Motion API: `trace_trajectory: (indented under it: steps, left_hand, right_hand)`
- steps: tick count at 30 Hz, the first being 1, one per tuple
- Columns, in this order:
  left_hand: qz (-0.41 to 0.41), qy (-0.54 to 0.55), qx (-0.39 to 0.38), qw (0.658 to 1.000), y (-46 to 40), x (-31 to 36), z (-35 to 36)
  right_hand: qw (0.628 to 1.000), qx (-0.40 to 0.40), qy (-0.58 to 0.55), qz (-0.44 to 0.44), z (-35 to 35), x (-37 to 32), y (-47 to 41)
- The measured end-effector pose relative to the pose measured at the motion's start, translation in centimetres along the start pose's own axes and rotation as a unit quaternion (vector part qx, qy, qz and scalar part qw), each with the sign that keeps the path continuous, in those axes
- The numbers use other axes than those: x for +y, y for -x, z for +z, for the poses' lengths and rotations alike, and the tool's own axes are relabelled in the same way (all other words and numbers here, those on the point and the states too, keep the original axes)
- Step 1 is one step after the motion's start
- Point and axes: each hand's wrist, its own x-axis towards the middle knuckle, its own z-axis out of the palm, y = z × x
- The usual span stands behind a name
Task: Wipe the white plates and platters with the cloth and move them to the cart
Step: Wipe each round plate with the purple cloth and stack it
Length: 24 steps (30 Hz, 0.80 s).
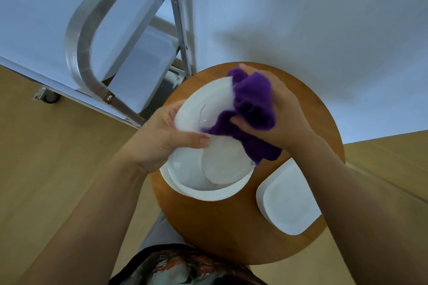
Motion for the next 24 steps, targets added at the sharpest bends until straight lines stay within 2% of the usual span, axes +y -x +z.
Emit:
trace_trajectory:
  steps: [1, 3, 5, 7, 9, 11, 14, 15, 16, 18, 19, 21, 24]
  left_hand:
    - [0.008, 0.022, 0.022, 0.999, 0.2, 0.0, -0.3]
    - [0.03, 0.064, 0.069, 0.995, 0.3, -0.1, -0.8]
    - [0.058, 0.078, 0.081, 0.992, 0.1, -0.2, -1.0]
    - [0.072, 0.08, 0.081, 0.991, 0.0, -0.5, -1.0]
    - [0.07, 0.088, 0.083, 0.99, -0.1, -1.1, -0.9]
    - [0.064, 0.109, 0.091, 0.988, -0.1, -1.7, -0.5]
    - [0.068, 0.165, 0.148, 0.973, -0.8, -2.6, 0.2]
    - [0.068, 0.178, 0.157, 0.969, -1.1, -2.7, 0.6]
    - [0.061, 0.184, 0.158, 0.968, -1.2, -2.9, 1.0]
    - [0.022, 0.206, 0.135, 0.969, -1.3, -2.9, 0.9]
    - [0.0, 0.245, 0.08, 0.966, -1.1, -2.6, 0.7]
    - [-0.033, 0.358, -0.07, 0.93, -0.8, -1.7, 0.0]
    - [-0.117, 0.414, -0.128, 0.894, -0.9, -1.2, -1.0]
  right_hand:
    - [0.996, 0.024, -0.059, 0.067, 0.0, 0.4, 0.5]
    - [0.965, 0.077, -0.159, 0.194, 0.5, 1.0, 1.6]
    - [0.928, 0.152, -0.21, 0.269, 1.9, 1.1, 2.8]
    - [0.892, 0.238, -0.241, 0.3, 3.3, 0.5, 3.5]
    - [0.867, 0.285, -0.252, 0.321, 4.0, 0.1, 3.9]
    - [0.843, 0.301, -0.284, 0.344, 4.3, 0.1, 4.4]
    - [0.752, 0.303, -0.417, 0.411, 5.4, -0.2, 5.4]
    - [0.734, 0.302, -0.433, 0.427, 5.6, -0.2, 5.6]
    - [0.729, 0.302, -0.433, 0.436, 5.4, -0.1, 5.5]
    - [0.743, 0.288, -0.423, 0.431, 4.1, 0.6, 5.1]
    - [0.756, 0.269, -0.422, 0.421, 3.1, 0.9, 4.9]
    - [0.784, 0.203, -0.433, 0.396, 1.0, 1.6, 4.6]
    - [0.841, 0.07, -0.395, 0.363, -1.1, 2.0, 4.3]
